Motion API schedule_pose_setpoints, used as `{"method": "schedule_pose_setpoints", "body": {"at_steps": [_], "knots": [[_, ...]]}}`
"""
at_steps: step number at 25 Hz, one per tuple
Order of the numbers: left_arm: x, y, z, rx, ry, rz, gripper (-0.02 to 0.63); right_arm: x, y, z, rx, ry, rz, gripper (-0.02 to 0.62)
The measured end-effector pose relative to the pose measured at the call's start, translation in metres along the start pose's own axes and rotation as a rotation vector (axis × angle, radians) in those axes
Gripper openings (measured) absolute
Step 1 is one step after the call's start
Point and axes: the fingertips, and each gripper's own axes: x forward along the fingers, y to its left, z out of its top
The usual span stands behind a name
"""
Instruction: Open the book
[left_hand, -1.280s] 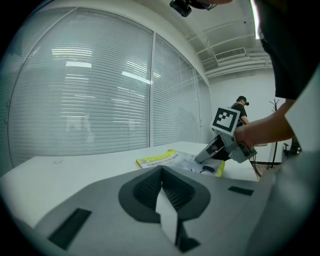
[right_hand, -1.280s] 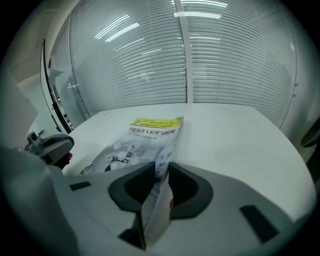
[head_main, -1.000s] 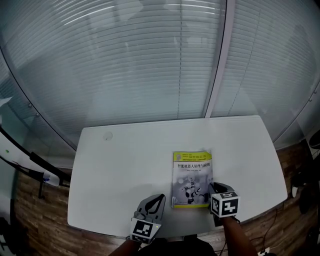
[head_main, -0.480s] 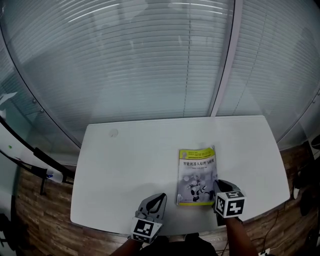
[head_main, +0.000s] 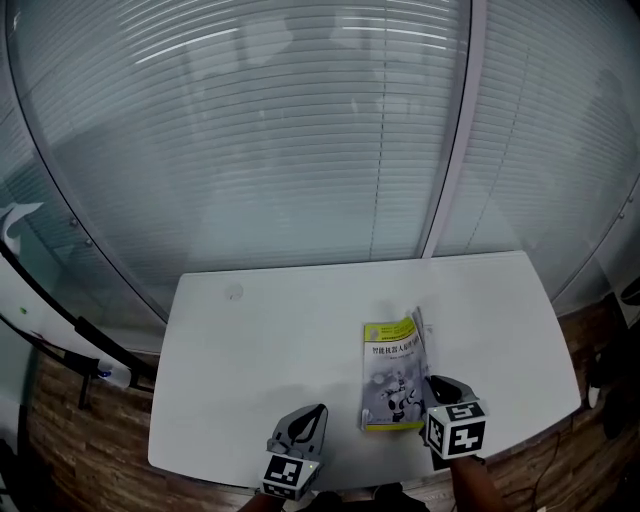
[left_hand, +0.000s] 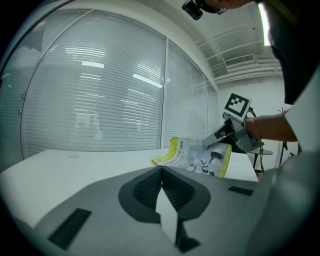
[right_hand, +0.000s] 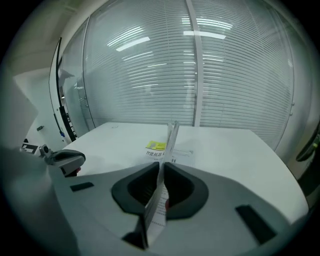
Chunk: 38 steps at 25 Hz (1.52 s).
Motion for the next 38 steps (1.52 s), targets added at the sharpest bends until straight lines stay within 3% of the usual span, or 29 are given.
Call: {"method": "schedule_pose_setpoints", "body": {"at_steps": [14, 20, 28, 38], "knots": [[-0.032, 0.043, -0.016, -0.067, -0.002, 0.048, 0.009, -0.008, 0.078, 0.047, -0.06, -0.101, 0.079, 0.04], [-0.045, 0.062, -0.006, -0.086, -0.043, 0.097, 0.009, -0.005, 0.132, 0.068, -0.221, -0.12, 0.117, 0.043], [-0.075, 0.104, -0.014, -0.113, -0.04, 0.194, 0.009, 0.014, 0.203, 0.071, -0.349, -0.15, 0.158, 0.052], [-0.122, 0.141, -0.027, -0.124, -0.025, 0.288, 0.011, 0.052, 0.273, 0.03, -0.671, -0.116, 0.081, 0.026]]}}
